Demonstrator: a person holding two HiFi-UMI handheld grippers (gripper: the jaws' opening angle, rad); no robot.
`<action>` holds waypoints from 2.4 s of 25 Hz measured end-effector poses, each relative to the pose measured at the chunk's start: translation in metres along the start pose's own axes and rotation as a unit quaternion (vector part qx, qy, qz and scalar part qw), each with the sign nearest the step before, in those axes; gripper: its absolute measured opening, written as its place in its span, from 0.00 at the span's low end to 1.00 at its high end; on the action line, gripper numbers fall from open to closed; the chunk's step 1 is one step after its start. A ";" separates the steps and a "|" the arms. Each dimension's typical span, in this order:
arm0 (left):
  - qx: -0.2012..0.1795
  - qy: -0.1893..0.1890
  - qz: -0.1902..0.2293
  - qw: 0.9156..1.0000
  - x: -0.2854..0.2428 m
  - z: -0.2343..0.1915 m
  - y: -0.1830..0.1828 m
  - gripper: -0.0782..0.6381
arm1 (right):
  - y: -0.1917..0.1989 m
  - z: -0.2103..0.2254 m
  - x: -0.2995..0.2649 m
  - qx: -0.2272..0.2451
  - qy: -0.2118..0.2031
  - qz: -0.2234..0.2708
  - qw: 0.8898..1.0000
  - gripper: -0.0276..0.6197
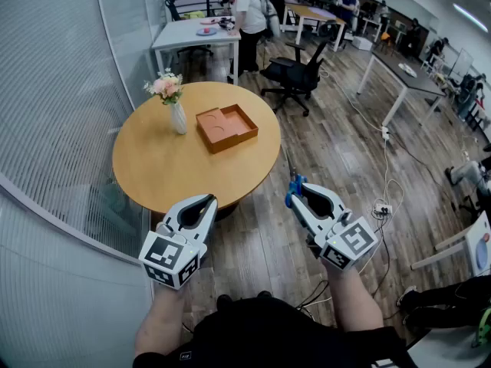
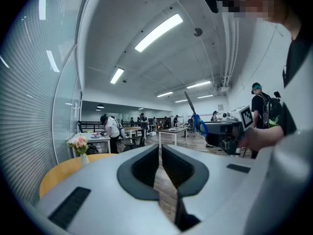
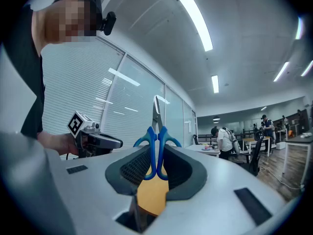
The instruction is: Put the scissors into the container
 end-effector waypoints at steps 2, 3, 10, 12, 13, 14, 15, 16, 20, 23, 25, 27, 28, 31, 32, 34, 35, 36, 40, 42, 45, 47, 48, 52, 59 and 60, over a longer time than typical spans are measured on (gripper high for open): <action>0.007 0.001 -0.001 1.000 0.000 -0.002 0.001 0.15 | 0.000 0.001 0.000 -0.003 0.001 -0.002 1.000 0.19; 0.011 0.000 -0.001 1.000 0.000 -0.003 0.001 0.15 | 0.001 0.001 0.000 -0.004 0.002 -0.003 1.000 0.19; 0.024 -0.005 -0.001 1.000 0.008 -0.006 0.005 0.15 | 0.003 0.004 0.010 -0.012 0.020 -0.006 1.000 0.19; 0.035 -0.010 0.000 0.999 0.012 -0.007 0.009 0.15 | 0.006 0.011 0.018 -0.016 0.031 -0.009 0.999 0.19; 0.040 -0.013 0.000 0.999 0.014 -0.006 0.012 0.15 | 0.008 0.015 0.024 -0.022 0.036 -0.011 0.999 0.19; 0.045 -0.017 0.000 0.999 0.015 -0.006 0.014 0.15 | 0.011 0.020 0.030 -0.028 0.040 -0.012 0.999 0.19; 0.048 -0.020 -0.001 0.999 0.015 -0.006 0.017 0.15 | 0.013 0.024 0.035 -0.034 0.041 -0.013 0.998 0.19; 0.050 -0.022 -0.001 0.999 0.014 -0.006 0.019 0.15 | 0.014 0.027 0.040 -0.037 0.040 -0.013 0.998 0.19; 0.053 -0.023 -0.001 0.998 0.008 -0.004 0.021 0.15 | 0.015 0.032 0.051 -0.034 0.041 -0.011 0.999 0.19; 0.052 -0.018 -0.002 0.998 -0.002 0.002 0.021 0.15 | 0.019 0.039 0.061 -0.040 0.047 -0.011 0.998 0.19; 0.050 -0.011 -0.003 0.999 -0.011 0.012 0.022 0.15 | 0.023 0.045 0.069 -0.046 0.052 -0.009 0.998 0.19; 0.046 -0.003 -0.003 0.999 -0.020 0.022 0.022 0.15 | 0.026 0.051 0.077 -0.050 0.055 -0.005 0.997 0.19; 0.044 0.001 -0.004 0.999 -0.026 0.027 0.021 0.15 | 0.026 0.054 0.080 -0.051 0.055 -0.003 0.997 0.19; 0.036 0.010 -0.008 0.999 -0.042 0.040 0.016 0.15 | 0.026 0.063 0.086 -0.056 0.051 0.007 0.997 0.19; 0.033 0.013 -0.009 0.999 -0.047 0.045 0.013 0.15 | 0.026 0.066 0.087 -0.060 0.050 0.009 0.997 0.19; 0.028 0.020 -0.012 0.999 -0.055 0.053 0.008 0.15 | 0.027 0.069 0.090 -0.069 0.048 0.009 0.996 0.19; 0.026 0.023 -0.013 0.999 -0.058 0.054 0.005 0.15 | 0.027 0.070 0.090 -0.072 0.047 0.008 0.996 0.19; 0.025 0.026 -0.014 0.999 -0.062 0.053 0.003 0.15 | 0.027 0.072 0.090 -0.075 0.048 0.006 0.996 0.19; 0.030 0.037 -0.018 0.999 -0.081 0.036 0.004 0.15 | 0.040 0.086 0.078 -0.086 0.060 -0.007 0.994 0.19; 0.030 0.042 -0.017 0.999 -0.090 0.024 0.006 0.15 | 0.048 0.096 0.069 -0.090 0.070 -0.013 0.993 0.19; 0.032 0.047 -0.017 0.998 -0.099 0.000 0.009 0.15 | 0.054 0.106 0.046 -0.093 0.078 -0.019 0.992 0.19; 0.037 0.046 -0.016 0.998 -0.103 -0.024 0.010 0.15 | 0.058 0.109 0.021 -0.093 0.078 -0.026 0.992 0.19; 0.040 0.045 -0.015 0.998 -0.103 -0.039 0.010 0.15 | 0.060 0.109 0.007 -0.093 0.078 -0.030 0.992 0.19; 0.048 0.035 -0.013 0.998 -0.101 -0.097 0.014 0.15 | 0.060 0.108 -0.048 -0.090 0.073 -0.036 0.993 0.19; 0.060 0.026 -0.005 0.998 -0.085 -0.177 0.021 0.15 | 0.056 0.092 -0.135 -0.076 0.058 -0.048 0.994 0.19; 0.063 0.026 -0.004 0.998 -0.082 -0.186 0.023 0.15 | 0.055 0.089 -0.145 -0.074 0.055 -0.050 0.994 0.19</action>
Point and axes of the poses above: the fingertips, and each gripper's own axes: x backward along the fingers, z to its right, y out of its underside, the point moved 3 cm from there along x, backward along the fingers, and after that the axes turned 7 degrees about y, right-handed, at the moved point
